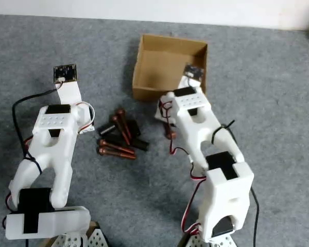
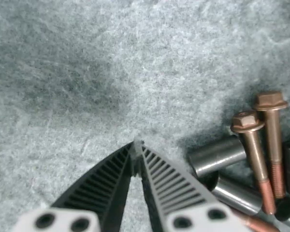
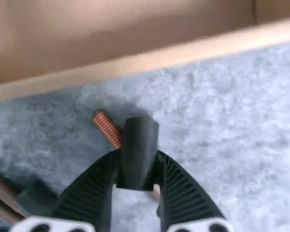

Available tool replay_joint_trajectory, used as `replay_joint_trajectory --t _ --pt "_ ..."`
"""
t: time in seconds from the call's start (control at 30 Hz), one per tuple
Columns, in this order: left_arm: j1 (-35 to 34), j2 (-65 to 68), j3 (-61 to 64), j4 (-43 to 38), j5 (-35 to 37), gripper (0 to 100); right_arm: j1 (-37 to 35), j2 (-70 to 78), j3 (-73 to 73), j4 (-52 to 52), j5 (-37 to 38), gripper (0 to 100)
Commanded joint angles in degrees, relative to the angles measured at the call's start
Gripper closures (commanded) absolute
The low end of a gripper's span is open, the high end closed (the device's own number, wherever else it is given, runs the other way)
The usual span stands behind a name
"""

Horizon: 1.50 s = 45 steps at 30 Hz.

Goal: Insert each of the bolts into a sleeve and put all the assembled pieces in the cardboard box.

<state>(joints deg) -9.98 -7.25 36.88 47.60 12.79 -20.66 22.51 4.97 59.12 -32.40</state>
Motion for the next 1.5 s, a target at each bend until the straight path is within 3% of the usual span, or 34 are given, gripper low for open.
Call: replay_joint_trajectory --t 0.0,0.37,0.63,0.77,1.1,1.47 --pt "-0.7 -0.3 -1.1 -1.0 0.2 99 3.6 -5.8 -1.7 5.1 3.2 99.4" --pt "-0.7 -0.3 -1.1 -1.0 0.2 99 11.5 -25.9 14.0 5.6 21.3 99.4" --pt "-0.6 -0.3 -1.1 -0.9 0.2 99 22.8 -17.6 34.6 -7.3 38.7 99.4" --pt "-0.5 -0.3 -1.1 -0.9 0.2 99 24.7 -12.0 29.8 -1.3 45.4 98.8" --pt "-0.7 -0.3 -1.1 -0.9 0.2 99 25.2 2.2 11.0 10.1 47.9 78.8" --pt "-0.7 -0.3 -1.1 -0.9 0.2 99 25.5 6.6 3.7 14.1 47.9 78.2"
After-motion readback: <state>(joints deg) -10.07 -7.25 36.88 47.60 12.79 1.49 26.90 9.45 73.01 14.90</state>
